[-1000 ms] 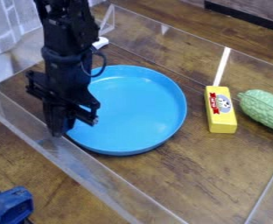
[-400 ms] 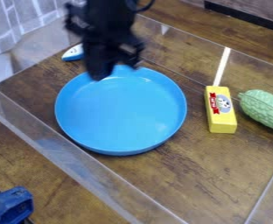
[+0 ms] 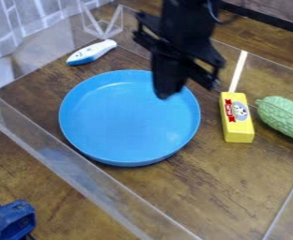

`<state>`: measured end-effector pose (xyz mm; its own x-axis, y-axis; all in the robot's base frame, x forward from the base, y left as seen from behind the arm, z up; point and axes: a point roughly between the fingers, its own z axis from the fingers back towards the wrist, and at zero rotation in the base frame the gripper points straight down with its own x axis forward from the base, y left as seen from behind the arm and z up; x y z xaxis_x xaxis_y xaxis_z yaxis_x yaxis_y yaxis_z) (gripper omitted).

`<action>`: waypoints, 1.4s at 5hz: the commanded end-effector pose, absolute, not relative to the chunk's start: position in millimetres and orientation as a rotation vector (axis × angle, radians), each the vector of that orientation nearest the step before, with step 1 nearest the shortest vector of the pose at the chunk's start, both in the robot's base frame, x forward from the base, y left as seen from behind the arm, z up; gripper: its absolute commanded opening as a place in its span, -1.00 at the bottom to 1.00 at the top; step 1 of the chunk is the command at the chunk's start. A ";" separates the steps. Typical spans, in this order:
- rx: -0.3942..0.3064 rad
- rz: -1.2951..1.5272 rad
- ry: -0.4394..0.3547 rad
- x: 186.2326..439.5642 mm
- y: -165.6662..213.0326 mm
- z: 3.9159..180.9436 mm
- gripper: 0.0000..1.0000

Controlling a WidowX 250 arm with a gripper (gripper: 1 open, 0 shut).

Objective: Remove the white object from inside the blue tray and put it on the table

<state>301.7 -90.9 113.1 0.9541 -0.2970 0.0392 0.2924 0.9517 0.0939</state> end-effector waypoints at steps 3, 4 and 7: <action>0.026 -0.253 -0.115 312.0 -116.8 103.6 -1.00; 0.010 -0.241 -0.115 312.3 -121.4 96.1 -1.00; -0.041 -0.245 -0.101 307.2 -128.8 69.9 -1.00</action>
<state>306.3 -123.9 61.0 0.9707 -0.2284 0.0742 0.2306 0.9728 -0.0225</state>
